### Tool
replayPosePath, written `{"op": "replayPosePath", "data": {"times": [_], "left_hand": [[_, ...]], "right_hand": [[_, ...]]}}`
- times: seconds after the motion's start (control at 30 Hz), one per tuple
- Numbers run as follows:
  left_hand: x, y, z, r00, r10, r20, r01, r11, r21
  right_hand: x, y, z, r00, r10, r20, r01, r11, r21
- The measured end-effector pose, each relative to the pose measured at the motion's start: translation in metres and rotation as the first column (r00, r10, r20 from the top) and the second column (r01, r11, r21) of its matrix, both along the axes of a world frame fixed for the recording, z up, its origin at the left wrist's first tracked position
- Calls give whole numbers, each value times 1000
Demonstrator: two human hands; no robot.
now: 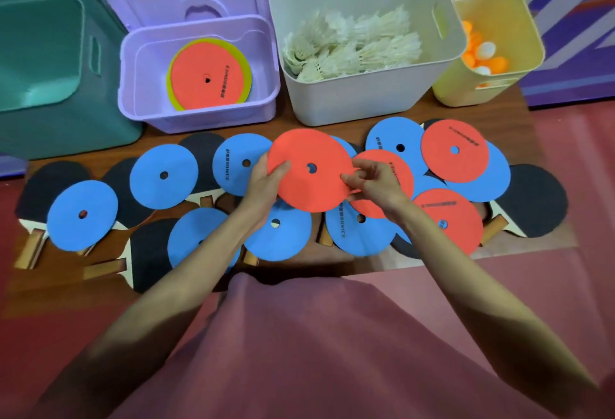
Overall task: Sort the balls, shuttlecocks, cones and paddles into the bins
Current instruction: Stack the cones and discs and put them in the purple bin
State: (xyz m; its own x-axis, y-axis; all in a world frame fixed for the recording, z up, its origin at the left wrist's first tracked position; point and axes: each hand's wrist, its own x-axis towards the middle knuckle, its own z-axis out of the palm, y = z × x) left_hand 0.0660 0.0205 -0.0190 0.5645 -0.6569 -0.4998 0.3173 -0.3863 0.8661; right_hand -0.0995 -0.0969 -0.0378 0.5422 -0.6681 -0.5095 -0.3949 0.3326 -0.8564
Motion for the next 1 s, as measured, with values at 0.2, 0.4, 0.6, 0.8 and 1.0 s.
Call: {"op": "replayPosePath", "data": {"times": [0.2, 0.4, 0.6, 0.8, 1.0], "left_hand": [[-12, -16, -1, 997, -56, 44, 55, 998, 9], [-18, -24, -3, 992, -98, 78, 98, 995, 2], [-14, -25, -4, 987, -76, 141, 77, 997, 3], [-2, -21, -7, 980, -61, 189, 57, 998, 22], [-5, -24, -9, 992, -42, 117, 39, 999, 23]], "right_hand": [[-38, -28, -41, 832, -280, -479, 57, 902, -429], [-45, -39, -42, 676, -240, -697, -58, 925, -375], [-52, -48, -43, 719, -145, -680, -152, 922, -357], [-79, -47, -17, 919, -71, -388, -159, 833, -529], [-78, -44, 1, 953, -294, 79, 293, 820, -492]]}}
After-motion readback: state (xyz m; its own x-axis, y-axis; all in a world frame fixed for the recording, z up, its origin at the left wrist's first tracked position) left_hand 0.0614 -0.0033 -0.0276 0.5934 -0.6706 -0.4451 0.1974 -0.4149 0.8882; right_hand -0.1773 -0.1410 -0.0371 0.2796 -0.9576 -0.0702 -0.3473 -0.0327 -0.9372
